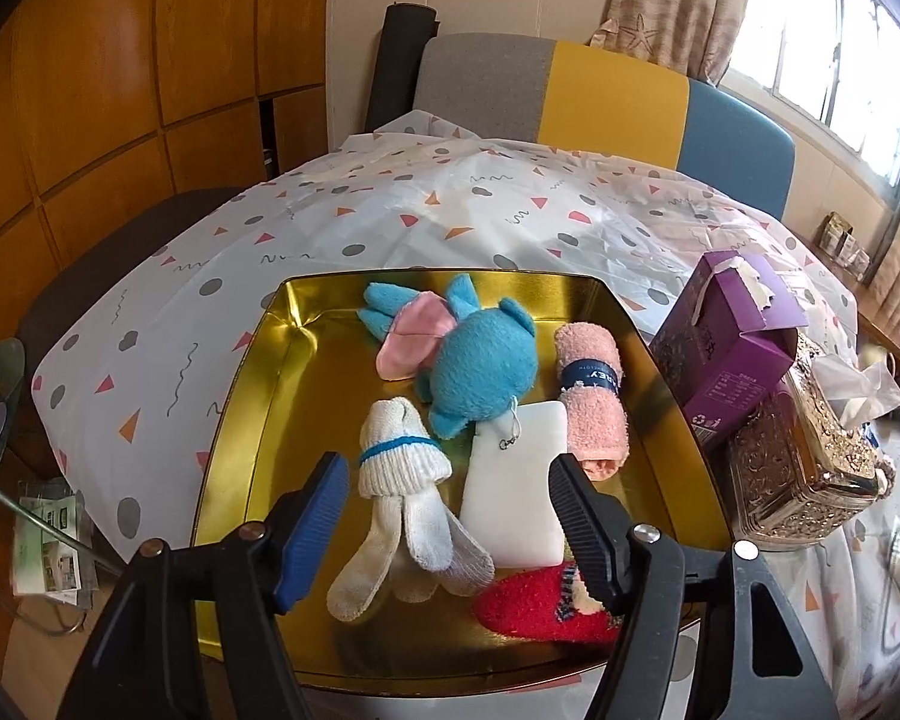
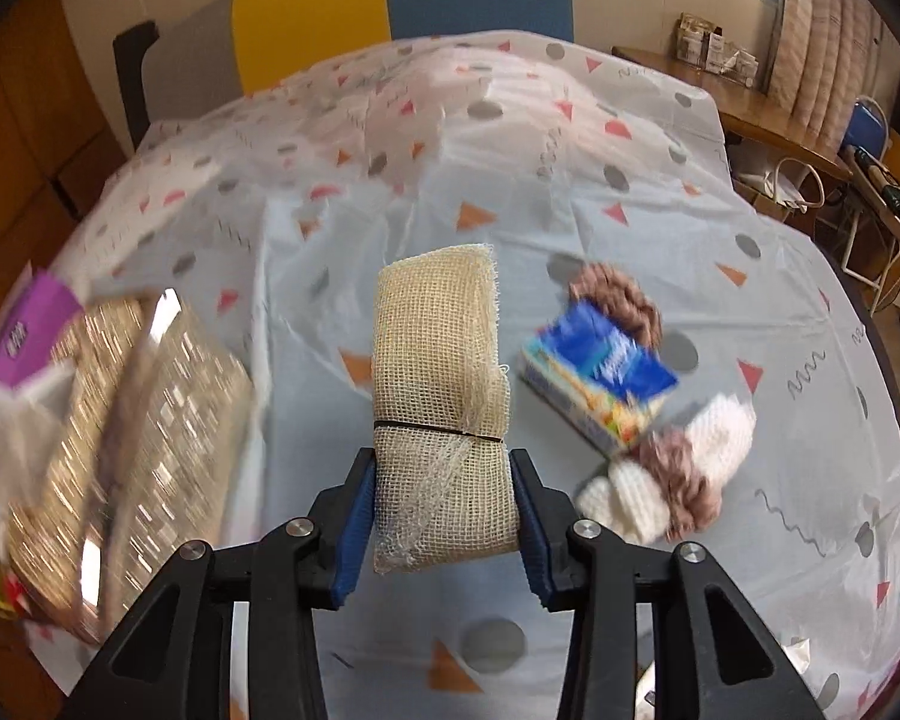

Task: Organize soft objects
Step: 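Carry the beige mesh roll into the gold tray and open the right gripper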

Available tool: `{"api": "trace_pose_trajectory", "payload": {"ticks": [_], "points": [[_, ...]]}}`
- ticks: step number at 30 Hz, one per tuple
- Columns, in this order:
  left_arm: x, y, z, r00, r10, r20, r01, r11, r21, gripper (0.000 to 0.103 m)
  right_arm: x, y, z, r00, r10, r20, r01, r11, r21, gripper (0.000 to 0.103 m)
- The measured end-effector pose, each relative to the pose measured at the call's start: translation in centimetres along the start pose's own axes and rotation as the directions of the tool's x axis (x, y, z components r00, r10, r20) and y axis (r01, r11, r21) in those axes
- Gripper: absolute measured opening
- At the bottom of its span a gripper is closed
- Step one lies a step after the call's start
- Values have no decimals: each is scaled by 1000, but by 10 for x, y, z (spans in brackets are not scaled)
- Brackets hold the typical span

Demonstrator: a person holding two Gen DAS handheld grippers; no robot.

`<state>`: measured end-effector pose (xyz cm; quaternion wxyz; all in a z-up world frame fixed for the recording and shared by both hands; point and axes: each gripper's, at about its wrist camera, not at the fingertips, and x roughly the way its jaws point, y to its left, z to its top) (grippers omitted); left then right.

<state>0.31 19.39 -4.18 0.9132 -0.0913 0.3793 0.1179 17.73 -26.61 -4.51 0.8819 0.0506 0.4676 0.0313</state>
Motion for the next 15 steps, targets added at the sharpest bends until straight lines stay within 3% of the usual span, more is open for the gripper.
{"api": "trace_pose_trajectory", "payload": {"ticks": [4,8,11,15], "points": [[0,6,-1,1000,5,2,-5,1000,-11,71,-30,36,41,993,64,103,-64,998,-3,42],[2,13,-2,1000,14,2,-14,1000,-27,71,-60,94,61,973,160,168,-144,984,-106,42],[3,20,-3,1000,28,3,-28,999,-46,71,-77,145,58,955,244,169,-206,955,-211,42],[2,30,-2,999,46,10,-45,996,-76,71,-92,215,25,928,354,115,-295,888,-352,42]]}}
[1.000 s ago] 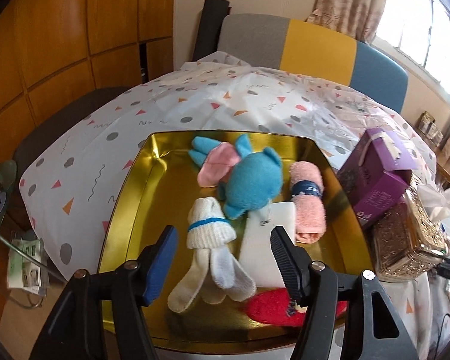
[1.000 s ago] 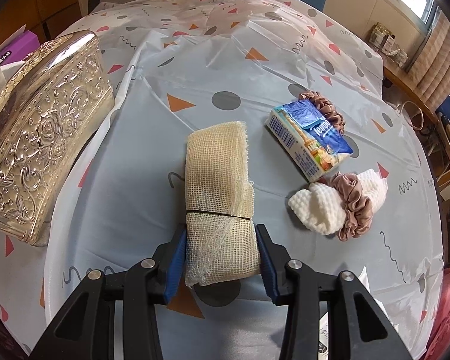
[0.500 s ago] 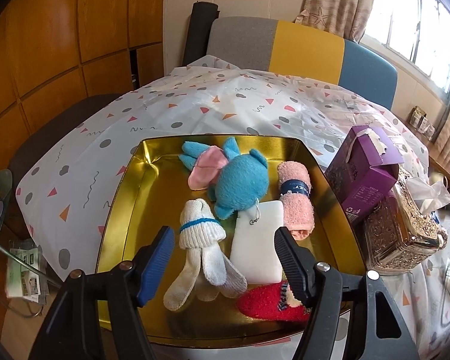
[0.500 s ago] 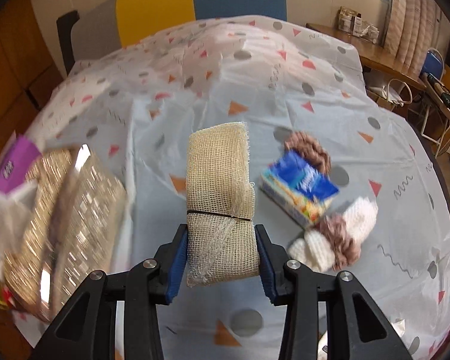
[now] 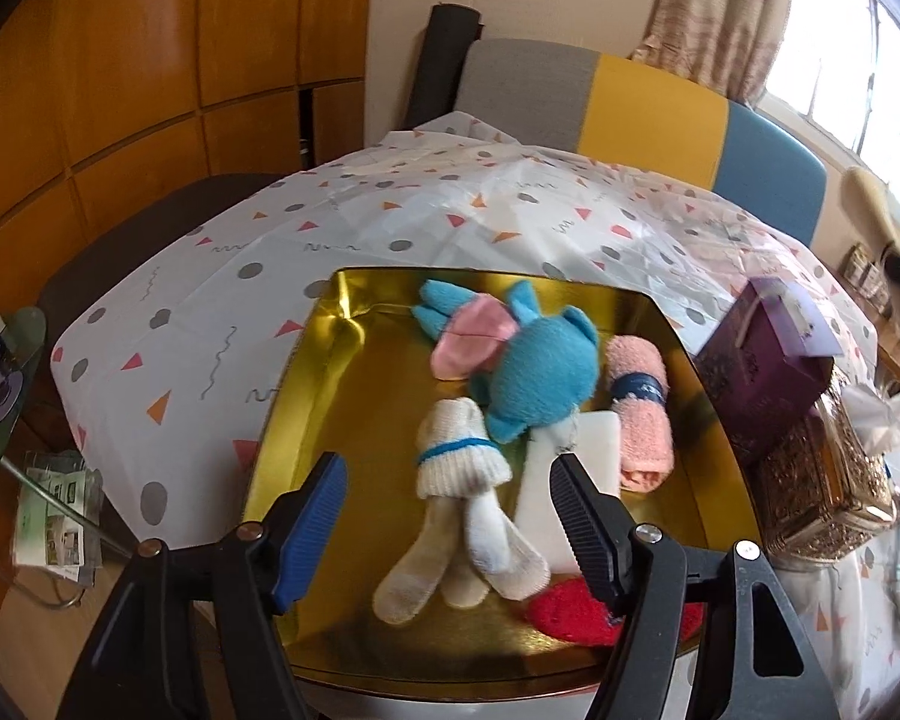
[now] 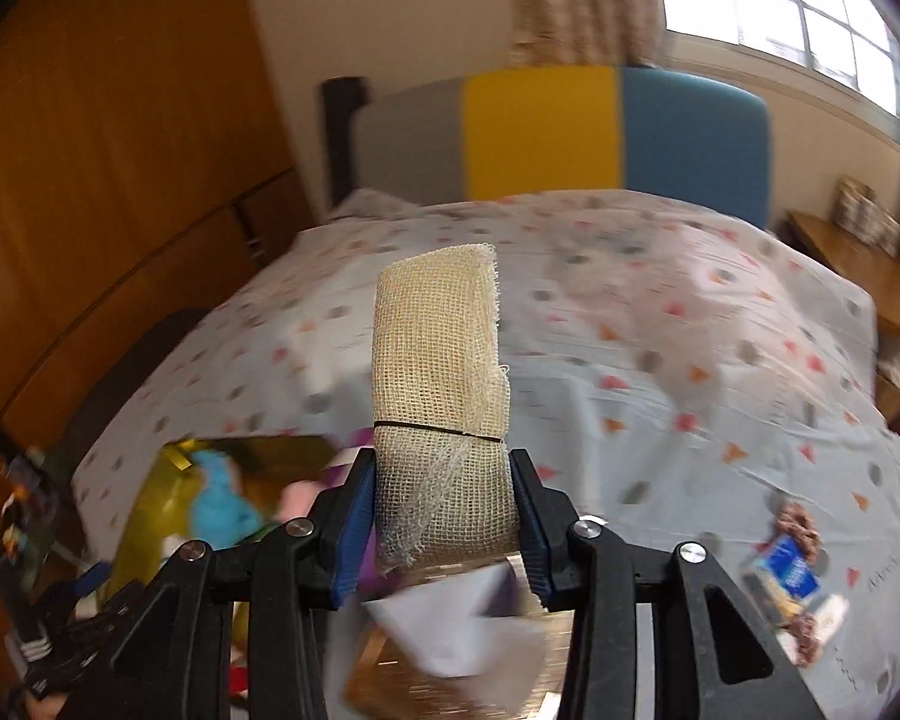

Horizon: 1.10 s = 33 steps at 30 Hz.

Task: Organize soft objects
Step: 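Carry the beige mesh roll into the gold tray and open the right gripper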

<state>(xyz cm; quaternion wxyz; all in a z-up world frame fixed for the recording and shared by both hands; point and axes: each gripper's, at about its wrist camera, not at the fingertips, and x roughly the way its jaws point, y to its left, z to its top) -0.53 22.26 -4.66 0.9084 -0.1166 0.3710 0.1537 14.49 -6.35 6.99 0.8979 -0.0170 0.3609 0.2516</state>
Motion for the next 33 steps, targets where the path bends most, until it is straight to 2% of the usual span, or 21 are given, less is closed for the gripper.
{"api": "trace_pose_trajectory", "payload": {"ticks": [3,6,9,12,14,22,25,27,33], "points": [[-2,7,2,1000,9,9,-9,1000,-18,71,16,60,-21,992,104,-69,-111,989,-98,42],[-4,12,3,1000,15,19,-15,999,-29,71,37,101,-52,975,157,-156,-178,975,-132,42],[-6,14,2,1000,17,23,-17,999,-32,72,65,125,-80,961,144,-235,-183,971,-155,43],[-5,15,0,1000,18,18,-18,999,-29,72,95,131,-97,954,67,-294,-122,977,-174,43],[-4,16,-1,1000,18,13,-18,999,-31,72,103,130,-107,947,53,-317,-112,979,-171,43],[-5,14,-2,1000,16,20,-16,1000,-27,73,111,130,-118,944,32,-328,-100,976,-192,44],[-6,13,-2,1000,17,22,-16,1000,-24,73,109,128,-118,948,18,-317,-83,977,-196,50],[-7,12,-3,1000,17,21,-16,1000,-22,73,106,126,-118,951,18,-308,-80,978,-192,58],[-10,11,-3,999,18,28,-17,1000,-19,74,94,123,-115,965,10,-263,-59,982,-180,58]]}}
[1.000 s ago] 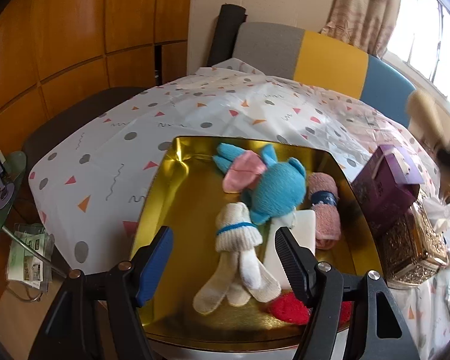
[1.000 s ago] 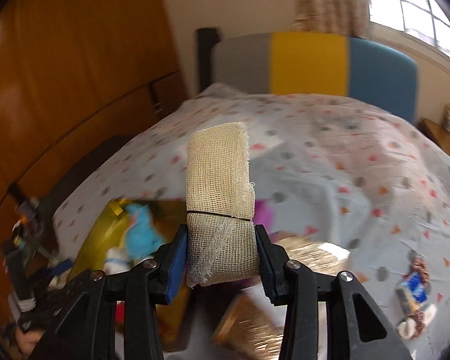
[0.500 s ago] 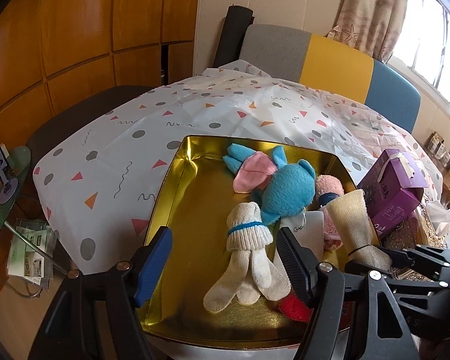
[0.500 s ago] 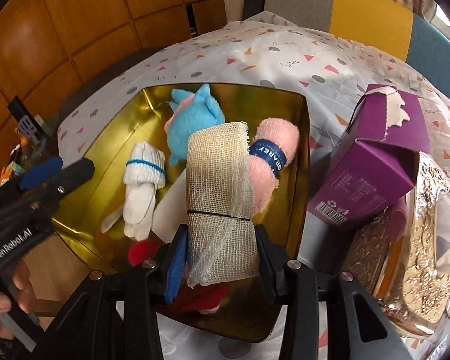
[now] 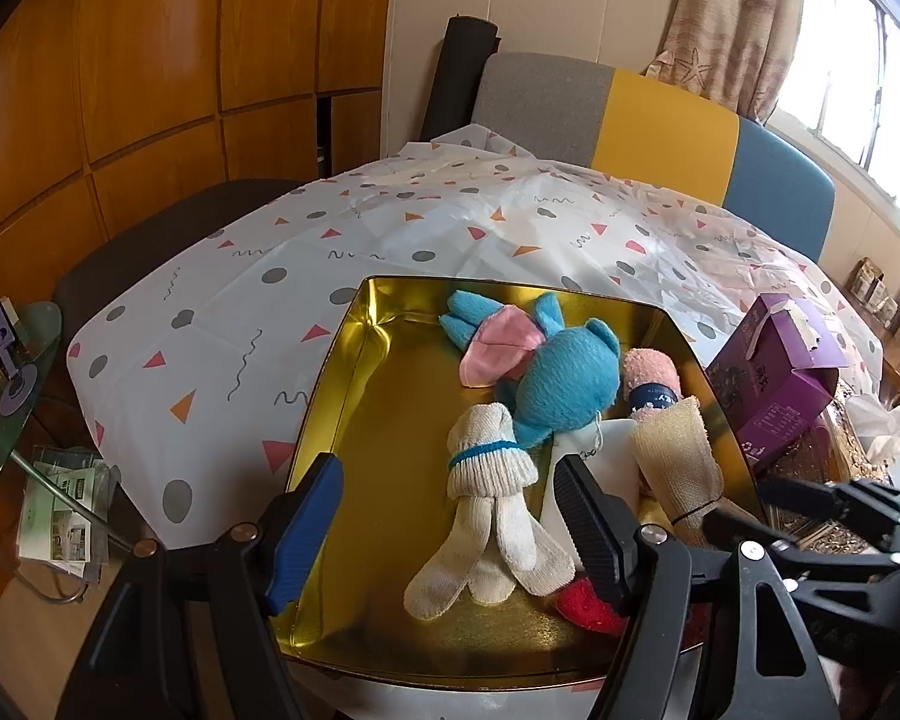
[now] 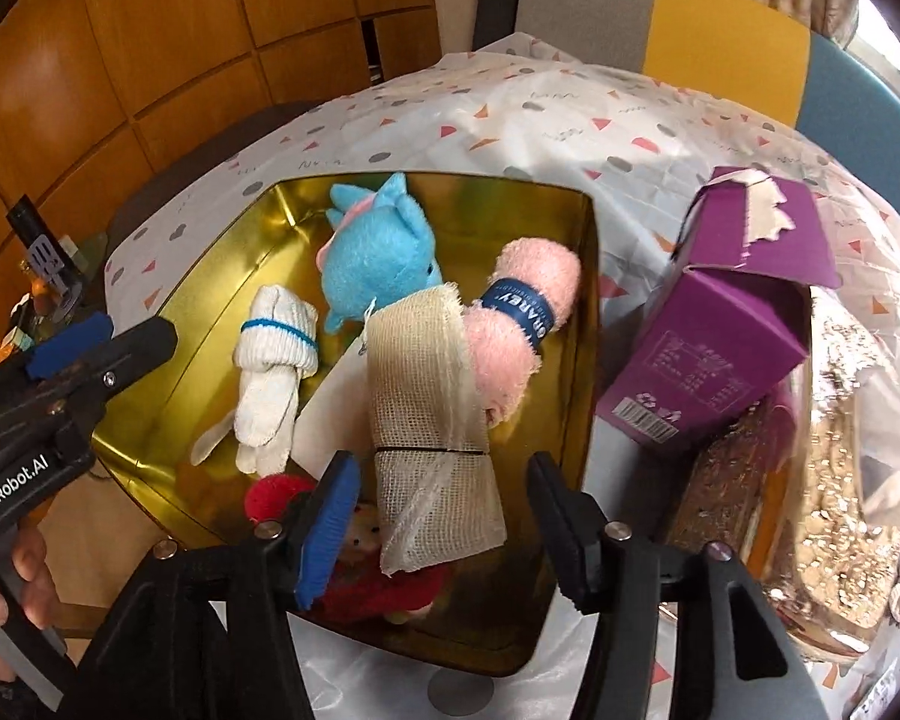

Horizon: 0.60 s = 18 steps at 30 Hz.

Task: Organize soft objects
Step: 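Carry the beige mesh roll into the gold tray and open the right gripper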

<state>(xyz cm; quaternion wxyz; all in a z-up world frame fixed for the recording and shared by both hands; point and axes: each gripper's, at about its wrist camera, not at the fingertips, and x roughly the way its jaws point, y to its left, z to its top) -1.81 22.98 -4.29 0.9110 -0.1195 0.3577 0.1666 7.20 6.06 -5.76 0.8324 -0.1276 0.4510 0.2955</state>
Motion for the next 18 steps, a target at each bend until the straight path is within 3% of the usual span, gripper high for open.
{"api": "trace_pose_trajectory", "payload": {"ticks": [5,7,8,11,14,18], "points": [[0,-1,0,1000,-4,2,4,1000,0,74,-19,4,1,996,-2,86,5,1000,-28,58],[0,-1,-1,1000,-3,-1,3,1000,0,74,-16,9,3,996,-13,87,19,998,-60,44],[0,-1,-1,1000,-3,-2,3,1000,1,74,-11,12,3,997,-15,75,21,997,-81,28],[0,-1,-1,1000,-3,-2,3,1000,2,74,10,17,2,999,-35,20,38,992,-120,20],[-2,-1,-1,1000,-4,0,4,1000,5,74,26,16,0,997,-77,-16,74,989,-128,20],[-3,-2,-2,1000,-4,1,4,1000,6,74,23,12,0,998,-58,-11,57,994,-98,20]]}}
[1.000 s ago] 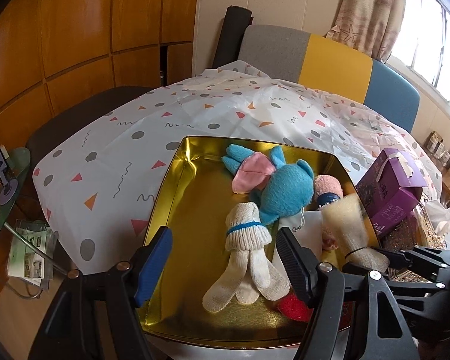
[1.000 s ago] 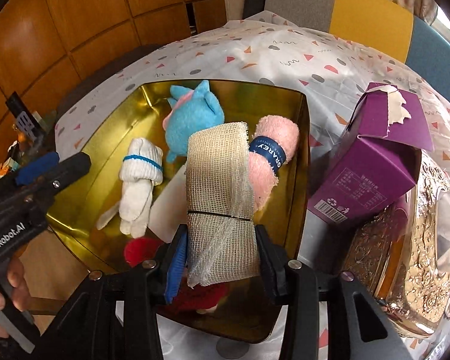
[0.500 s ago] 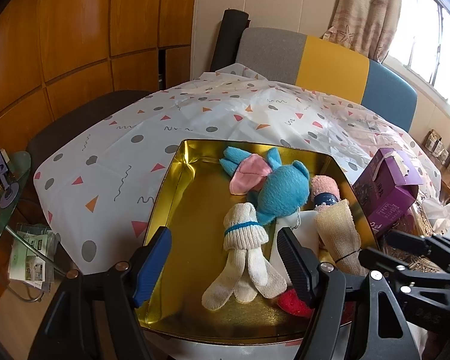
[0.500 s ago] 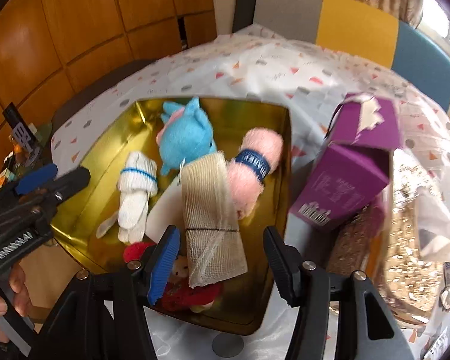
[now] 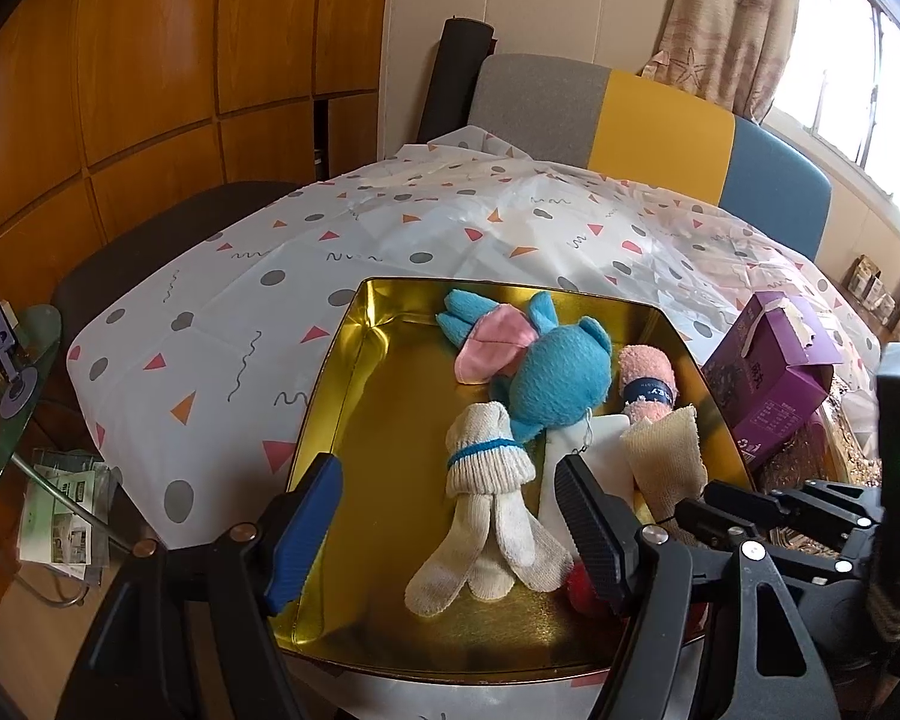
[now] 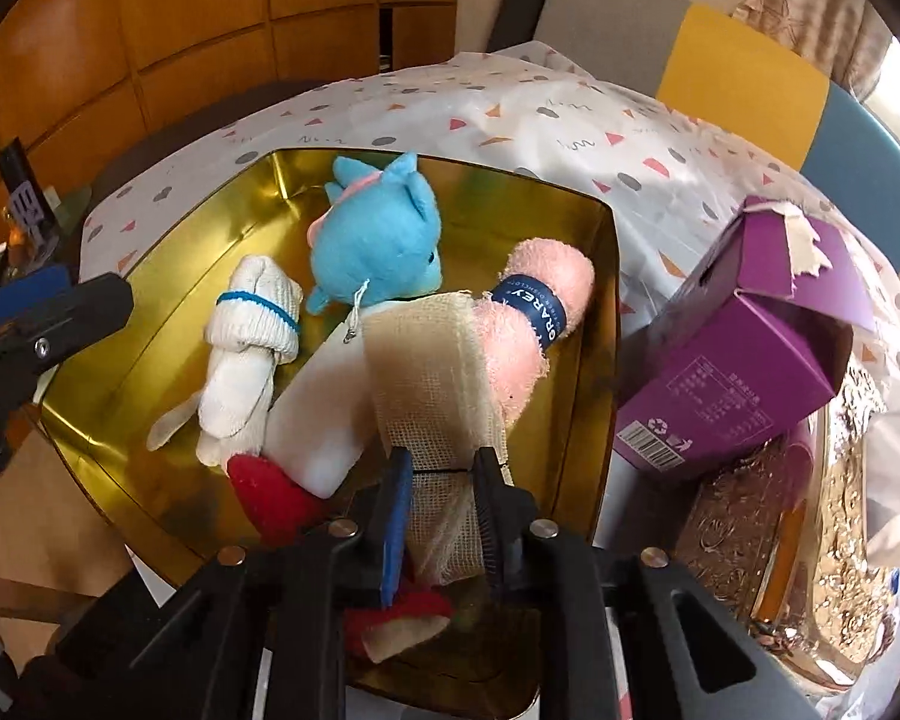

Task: Organize soft objects
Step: 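Carry the beige mesh roll into the gold tray and open the right gripper, then move both grippers back toward the tissue pack and scrunchies on the bed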

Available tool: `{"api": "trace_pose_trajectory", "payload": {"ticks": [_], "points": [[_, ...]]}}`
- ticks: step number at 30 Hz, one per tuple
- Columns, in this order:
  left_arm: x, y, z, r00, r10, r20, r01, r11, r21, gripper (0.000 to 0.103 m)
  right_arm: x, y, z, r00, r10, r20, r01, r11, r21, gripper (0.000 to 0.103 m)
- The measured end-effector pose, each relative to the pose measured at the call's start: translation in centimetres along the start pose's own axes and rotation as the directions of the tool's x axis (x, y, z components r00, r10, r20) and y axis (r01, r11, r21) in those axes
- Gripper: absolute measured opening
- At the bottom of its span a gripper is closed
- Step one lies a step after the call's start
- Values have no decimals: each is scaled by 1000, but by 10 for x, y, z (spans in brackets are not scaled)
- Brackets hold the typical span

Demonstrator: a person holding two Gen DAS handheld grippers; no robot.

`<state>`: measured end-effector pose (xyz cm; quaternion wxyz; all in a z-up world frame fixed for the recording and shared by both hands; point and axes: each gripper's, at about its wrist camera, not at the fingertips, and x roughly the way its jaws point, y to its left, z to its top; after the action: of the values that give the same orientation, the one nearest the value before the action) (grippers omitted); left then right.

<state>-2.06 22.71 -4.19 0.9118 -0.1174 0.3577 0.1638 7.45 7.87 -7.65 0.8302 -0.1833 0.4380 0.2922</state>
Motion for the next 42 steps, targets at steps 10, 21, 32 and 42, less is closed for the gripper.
{"api": "trace_pose_trajectory", "payload": {"ticks": [10,21,32,42], "points": [[-5,-7,-1,1000,-9,2,9,1000,22,74,-28,-7,-1,997,20,72,-22,999,29,28],[-13,-20,0,1000,-21,19,20,998,66,74,-88,-33,-9,976,0,219,-16,998,68,30],[-24,-45,3,997,-66,35,60,988,139,74,-144,-128,-45,945,-158,285,70,953,296,32],[-55,-99,16,969,-237,67,211,940,269,74,-183,-282,-142,896,-422,137,211,677,705,38]]}}
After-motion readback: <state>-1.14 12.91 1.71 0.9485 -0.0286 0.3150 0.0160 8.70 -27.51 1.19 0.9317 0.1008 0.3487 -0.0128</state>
